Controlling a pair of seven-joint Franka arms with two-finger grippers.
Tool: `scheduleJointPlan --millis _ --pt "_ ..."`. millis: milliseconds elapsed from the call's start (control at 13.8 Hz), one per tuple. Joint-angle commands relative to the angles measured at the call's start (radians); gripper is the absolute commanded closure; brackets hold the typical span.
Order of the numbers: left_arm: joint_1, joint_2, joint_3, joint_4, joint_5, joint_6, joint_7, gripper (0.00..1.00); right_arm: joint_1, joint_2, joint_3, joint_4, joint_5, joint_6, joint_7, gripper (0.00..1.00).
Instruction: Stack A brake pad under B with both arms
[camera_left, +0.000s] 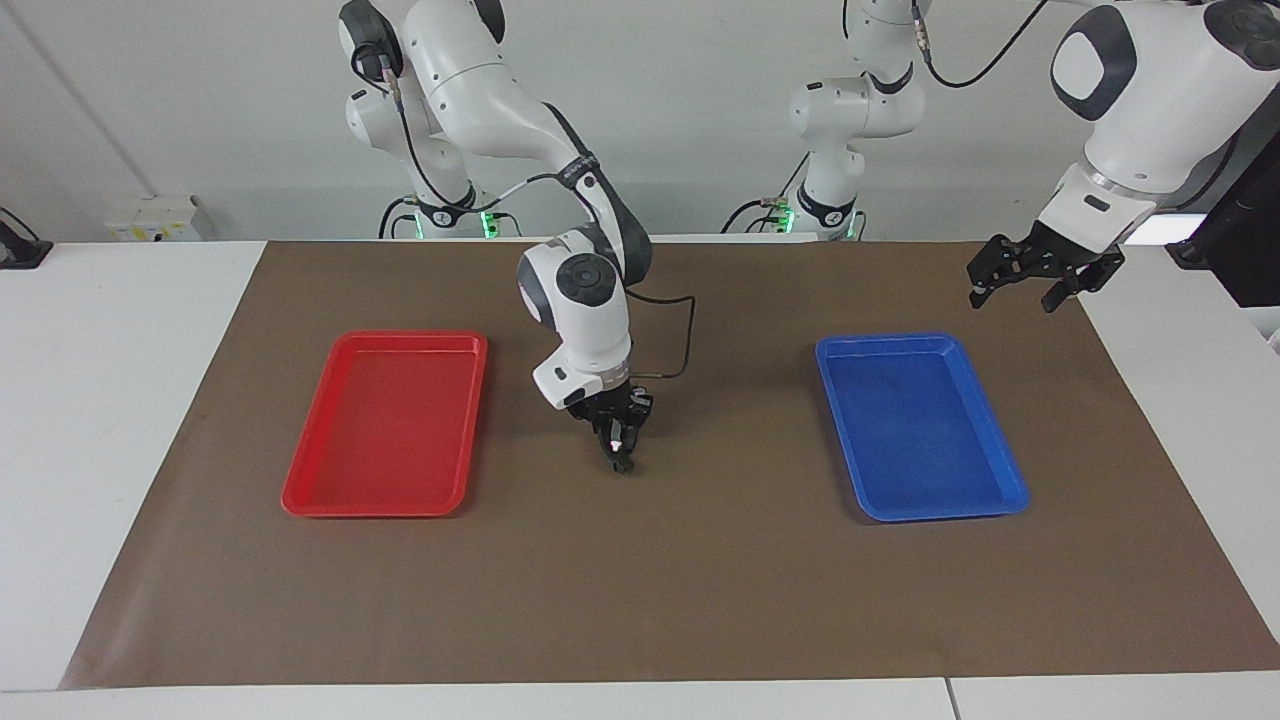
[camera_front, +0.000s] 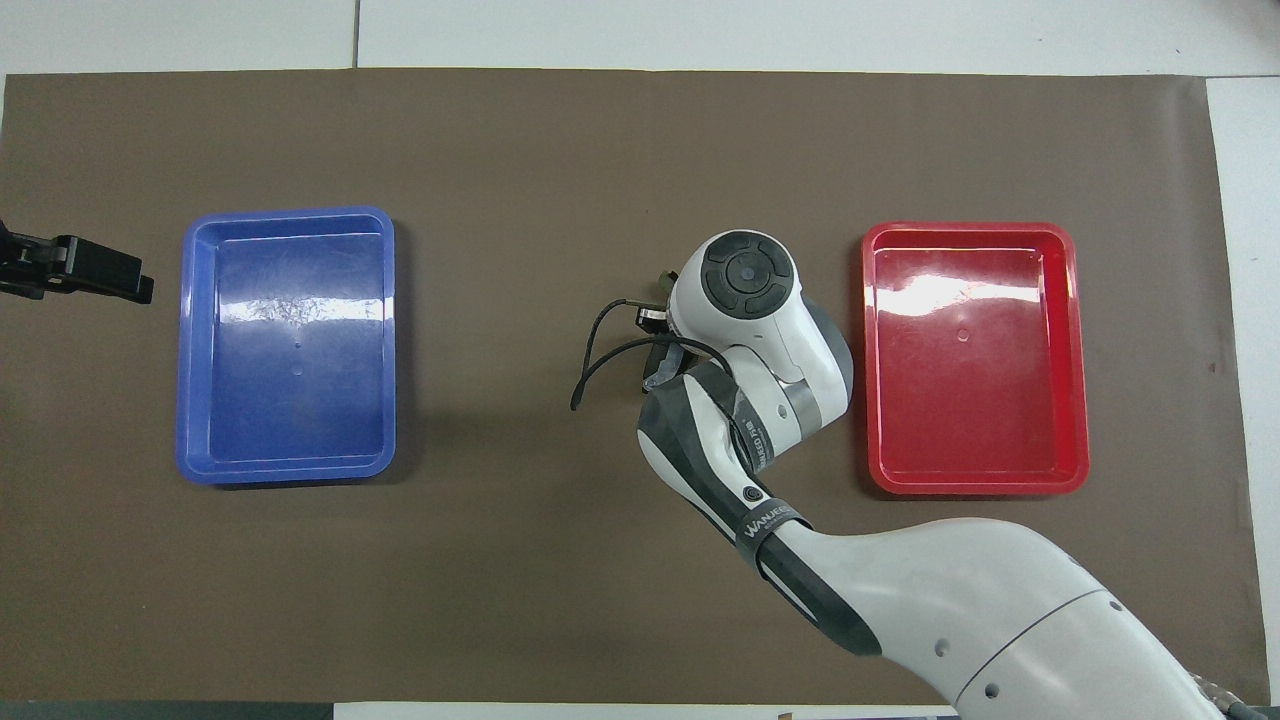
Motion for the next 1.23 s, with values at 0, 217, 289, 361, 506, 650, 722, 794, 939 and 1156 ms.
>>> scheduleJointPlan --millis 0,217,289,361,506,650,722,794,939,1156 --pt "-0.021 -0.061 0.042 -0.059 -0.001 -0.032 0.017 0.01 0.004 -0.014 0.0 -0.025 -0.007 0.03 0.003 0.86" --pt "-0.041 -0.064 0.061 -0.057 0.001 -0.028 0.003 0.01 0.006 -0.014 -0.001 -0.024 -0.005 0.036 0.008 0.0" --pt "-0.028 -0.059 0.056 -0.057 0.001 -0.015 0.004 0.01 0.007 -0.014 -0.001 -0.019 -0.005 0.03 0.009 0.0" --pt "-0.027 -0.055 0.056 -0.056 0.001 -0.011 0.006 0.01 0.007 -0.016 -0.001 -0.008 -0.005 0.011 0.011 0.0" --pt "-0.029 -0.056 0.058 -0.062 0.001 -0.024 0.003 0.01 0.001 -0.025 -0.007 0.041 -0.01 -0.038 0.012 0.0" --pt "-0.031 -0.059 0.058 -0.062 0.001 -0.043 0.003 0.01 -0.037 -0.084 -0.015 0.05 -0.025 -0.082 -0.004 0.0" --pt "-0.027 -0.059 0.058 -0.062 0.001 -0.04 0.004 0.01 -0.071 -0.118 -0.012 0.047 -0.049 -0.104 -0.012 0.0" --pt "-0.027 -0.058 0.059 -0.062 0.001 -0.031 0.003 0.01 -0.107 -0.167 -0.009 0.039 -0.069 -0.14 -0.049 0.0" --pt "-0.027 -0.058 0.059 -0.06 0.001 -0.035 0.003 0.01 -0.183 -0.239 -0.007 0.036 -0.07 -0.229 -0.18 0.0" --pt "-0.027 -0.058 0.059 -0.06 0.001 -0.032 0.003 0.01 -0.267 -0.316 -0.007 0.021 -0.068 -0.378 -0.279 0.0"
